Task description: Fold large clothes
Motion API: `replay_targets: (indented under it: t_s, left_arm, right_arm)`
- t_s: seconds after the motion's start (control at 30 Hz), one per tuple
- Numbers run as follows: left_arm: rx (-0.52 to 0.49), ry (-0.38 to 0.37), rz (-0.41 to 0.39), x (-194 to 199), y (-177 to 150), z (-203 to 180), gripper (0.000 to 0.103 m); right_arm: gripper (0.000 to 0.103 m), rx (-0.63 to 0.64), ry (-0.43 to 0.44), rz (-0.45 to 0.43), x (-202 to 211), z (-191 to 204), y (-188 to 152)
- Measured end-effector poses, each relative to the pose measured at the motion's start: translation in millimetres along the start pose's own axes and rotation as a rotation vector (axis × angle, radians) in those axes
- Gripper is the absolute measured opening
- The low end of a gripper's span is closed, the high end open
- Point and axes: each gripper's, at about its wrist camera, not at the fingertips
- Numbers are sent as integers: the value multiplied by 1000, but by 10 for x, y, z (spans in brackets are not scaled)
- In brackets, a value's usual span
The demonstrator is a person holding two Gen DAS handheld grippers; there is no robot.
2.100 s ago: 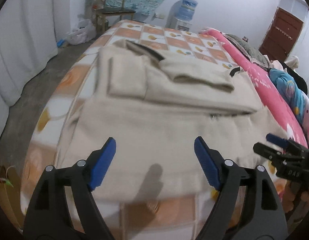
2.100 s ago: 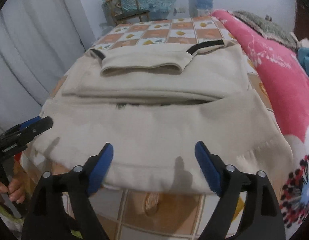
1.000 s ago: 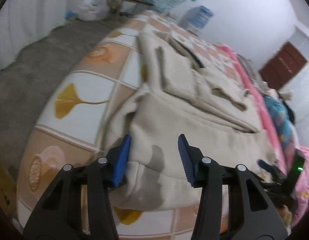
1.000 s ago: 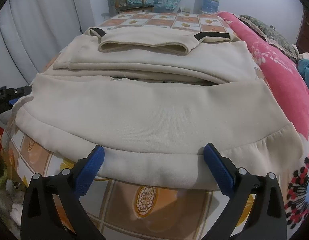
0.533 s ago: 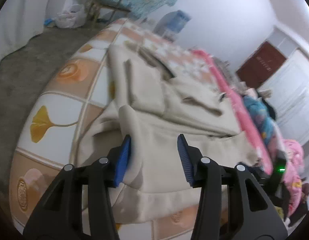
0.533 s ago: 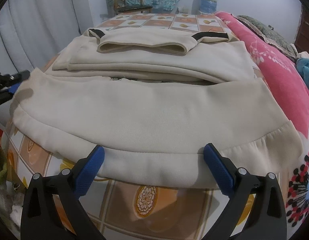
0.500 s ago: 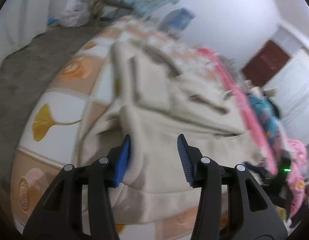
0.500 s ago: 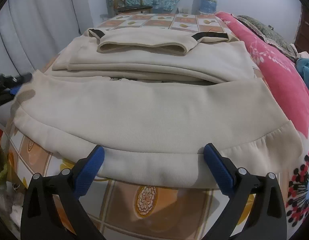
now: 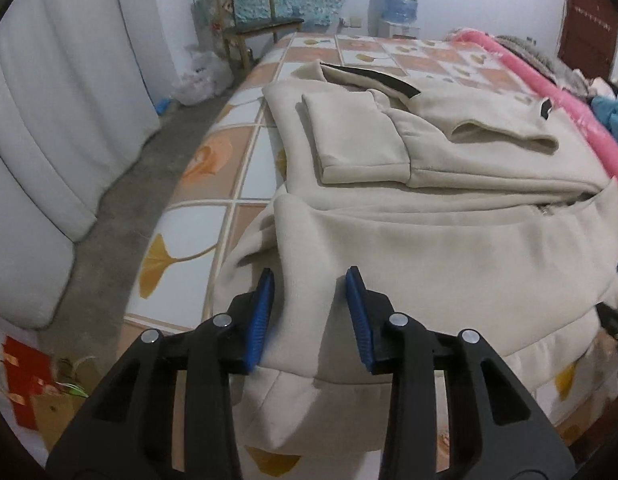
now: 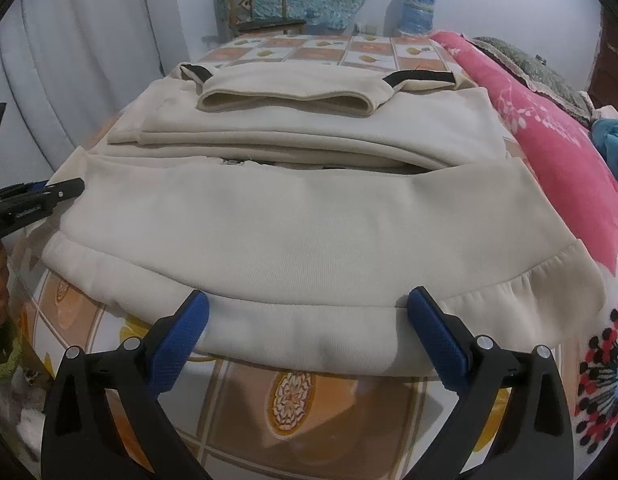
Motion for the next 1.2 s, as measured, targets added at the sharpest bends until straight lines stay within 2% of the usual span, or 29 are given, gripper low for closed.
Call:
replay_targets:
  t_s: [0.13,0.23,0.33,0.43,0.47,0.53,0.67,0.77,1.03,1.2]
  left_arm:
    - [-8,22,-2,10,20,-51,36]
    - [-6,25,-6,1,24,-68,36]
    - [-8,29,-8,-19,32,-91,36]
    - [-9,30,-13,-15,22,-95,36]
    - [-6,30,-14,-16,21,-91,36]
    - [1,30,-15,-25,20,-94,36]
    - [9,28,-16,-27,20,-90,36]
    - [8,25,-16,-30,21,-84,36]
    - [14,17,-18,-28,14,-82,36]
    - [13,18,-19,-27,14,-78,36]
  right_arm:
    - [96,-26,0,-20,128,-138,50]
    - [96,-58,-56,-105,331,-381,124]
    - [96,-136,-80,-154,452,-796,222]
    - [95,-229,-57,-169,465,-1181,318]
    - [90,-257,-39,-182,458,-1301,349]
    - [81,-293,-5,-175,381,-1453,406]
    - [59,-376,61,-90,58,-1707,471]
    - [47,-429,92,-40,-82,-1788,410]
    - [42,-369,121,-28,122,-1701,298]
    - [42,-332,112,20,-58,-1741,428]
Point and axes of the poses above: each gripper's, at about its wrist camera, not at the fingertips, and x roughly against the way its jaws point, z to its left, y to its top, and after that the axes turned 3 degrees about x, right-handed
